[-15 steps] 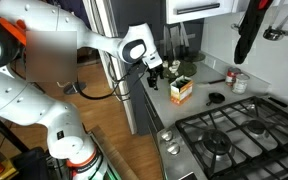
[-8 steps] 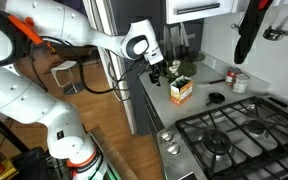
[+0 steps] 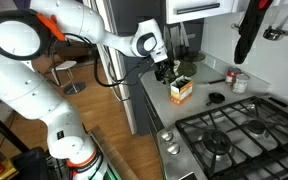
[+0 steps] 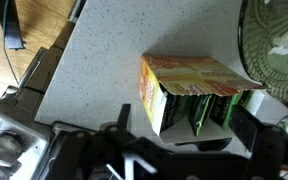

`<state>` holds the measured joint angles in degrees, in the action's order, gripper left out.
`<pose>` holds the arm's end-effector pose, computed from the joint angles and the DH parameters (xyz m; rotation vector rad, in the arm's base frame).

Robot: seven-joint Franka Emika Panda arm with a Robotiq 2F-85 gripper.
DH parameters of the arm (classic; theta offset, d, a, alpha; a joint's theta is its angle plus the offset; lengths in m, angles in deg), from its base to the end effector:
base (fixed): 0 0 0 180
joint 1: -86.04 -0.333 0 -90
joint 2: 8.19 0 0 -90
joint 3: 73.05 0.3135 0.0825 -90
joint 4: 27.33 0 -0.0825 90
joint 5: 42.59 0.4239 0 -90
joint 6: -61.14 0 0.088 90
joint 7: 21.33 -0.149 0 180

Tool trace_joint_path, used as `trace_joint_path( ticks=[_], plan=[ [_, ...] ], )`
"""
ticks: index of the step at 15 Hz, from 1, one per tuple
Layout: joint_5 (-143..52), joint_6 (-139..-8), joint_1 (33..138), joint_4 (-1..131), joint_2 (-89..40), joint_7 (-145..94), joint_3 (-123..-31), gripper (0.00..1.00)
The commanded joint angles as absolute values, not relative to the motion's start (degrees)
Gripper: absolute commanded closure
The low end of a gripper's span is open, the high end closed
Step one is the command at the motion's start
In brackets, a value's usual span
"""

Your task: Remove two sachets from the orange box

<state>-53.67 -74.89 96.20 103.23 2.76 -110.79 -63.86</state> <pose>0.5576 -0.0167 0.4002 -2.2655 2.0203 -0.5048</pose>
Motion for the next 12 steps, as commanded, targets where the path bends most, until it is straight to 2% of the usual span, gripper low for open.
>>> trace_joint_path(
  ticks=[1,9,11,12],
  plan=[
    [-57.0,-73.9,94.9,99.6,-1.6,-115.8,-65.9,0.03],
    [-56.3,-75.3,92.4,95.1,-7.1,-116.4,-70.0,0.35],
    [-56.1,-75.4,91.7,94.3,-8.0,-116.2,-70.6,0.52],
    [-56.0,-75.4,91.4,94.1,-8.3,-116.1,-70.9,0.56]
  ],
)
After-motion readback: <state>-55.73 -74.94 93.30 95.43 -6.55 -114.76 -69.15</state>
